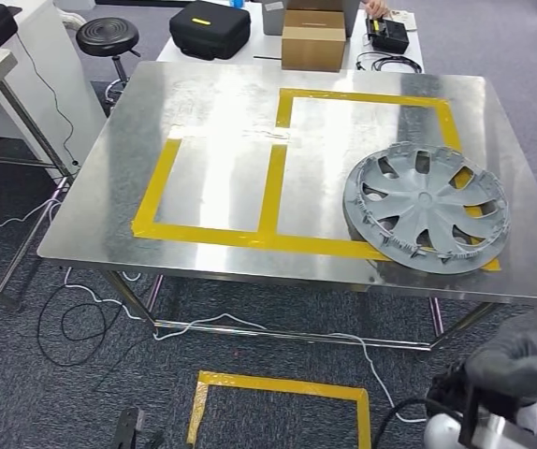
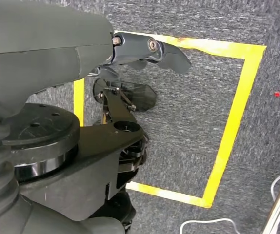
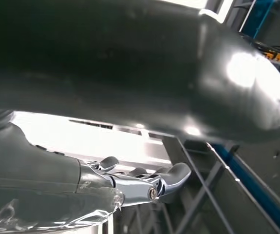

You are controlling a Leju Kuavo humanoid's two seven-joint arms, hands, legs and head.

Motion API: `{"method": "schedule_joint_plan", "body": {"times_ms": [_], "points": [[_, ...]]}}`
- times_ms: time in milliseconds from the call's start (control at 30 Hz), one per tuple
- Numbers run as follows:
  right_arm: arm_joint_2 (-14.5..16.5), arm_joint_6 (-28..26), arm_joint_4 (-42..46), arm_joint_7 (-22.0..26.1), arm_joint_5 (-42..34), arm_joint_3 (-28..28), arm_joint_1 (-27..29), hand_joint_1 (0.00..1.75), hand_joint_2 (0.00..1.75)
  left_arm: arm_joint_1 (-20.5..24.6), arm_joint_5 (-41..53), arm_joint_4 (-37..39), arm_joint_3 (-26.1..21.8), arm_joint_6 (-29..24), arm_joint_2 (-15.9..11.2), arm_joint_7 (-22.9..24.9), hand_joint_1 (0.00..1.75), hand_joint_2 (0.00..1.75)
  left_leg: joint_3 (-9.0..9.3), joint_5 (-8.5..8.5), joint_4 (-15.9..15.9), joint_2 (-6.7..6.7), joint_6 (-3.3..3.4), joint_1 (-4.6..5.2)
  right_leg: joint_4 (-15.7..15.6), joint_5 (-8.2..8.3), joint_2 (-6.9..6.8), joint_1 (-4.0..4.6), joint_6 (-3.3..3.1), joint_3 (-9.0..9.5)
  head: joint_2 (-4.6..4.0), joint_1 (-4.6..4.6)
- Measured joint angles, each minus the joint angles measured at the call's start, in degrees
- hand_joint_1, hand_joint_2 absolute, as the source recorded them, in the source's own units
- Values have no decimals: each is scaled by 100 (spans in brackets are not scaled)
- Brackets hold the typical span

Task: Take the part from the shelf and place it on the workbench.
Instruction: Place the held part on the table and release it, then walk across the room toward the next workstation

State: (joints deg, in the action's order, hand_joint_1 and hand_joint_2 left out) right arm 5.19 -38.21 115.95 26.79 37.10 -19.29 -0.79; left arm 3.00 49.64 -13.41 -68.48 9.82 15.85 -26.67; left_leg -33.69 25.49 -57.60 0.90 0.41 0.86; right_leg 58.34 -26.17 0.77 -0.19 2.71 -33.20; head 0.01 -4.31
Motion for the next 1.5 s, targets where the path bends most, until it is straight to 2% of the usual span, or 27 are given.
{"method": "schedule_joint_plan", "body": {"times_ms": [333,667,800,967,1267,1500], "points": [[247,0,618,768,-796,-414,1283,0,0,-28,-143,-109,-149,-52,130,11,0,175,3,5,0,-2,-4,0,-1,-1,1,0,0,1,1,0],[294,1,688,976,-1295,-445,1641,0,0,-20,-150,-154,-168,-140,149,11,0,175,7,4,0,-3,-4,0,-1,-1,2,0,0,3,1,0],[309,2,686,990,-1167,-440,1711,0,0,-20,-191,-154,-175,-118,149,-6,0,0,6,5,0,-3,-4,0,-1,-1,2,0,0,3,0,1],[445,2,690,1140,-890,-389,1855,0,0,-27,-243,-154,-204,144,149,-30,0,0,6,5,0,-3,-5,0,-1,-2,2,0,0,2,1,0],[538,2,721,1195,-732,-220,2056,0,0,-49,-242,-154,-287,180,149,55,0,0,6,5,0,-3,-4,0,-1,-2,1,0,0,3,0,0],[548,2,695,742,-748,-167,2081,0,0,-64,-379,-158,-361,265,155,301,0,0,6,7,0,-3,-3,2,-4,-1,1,-4,1,6,0,0]]}}
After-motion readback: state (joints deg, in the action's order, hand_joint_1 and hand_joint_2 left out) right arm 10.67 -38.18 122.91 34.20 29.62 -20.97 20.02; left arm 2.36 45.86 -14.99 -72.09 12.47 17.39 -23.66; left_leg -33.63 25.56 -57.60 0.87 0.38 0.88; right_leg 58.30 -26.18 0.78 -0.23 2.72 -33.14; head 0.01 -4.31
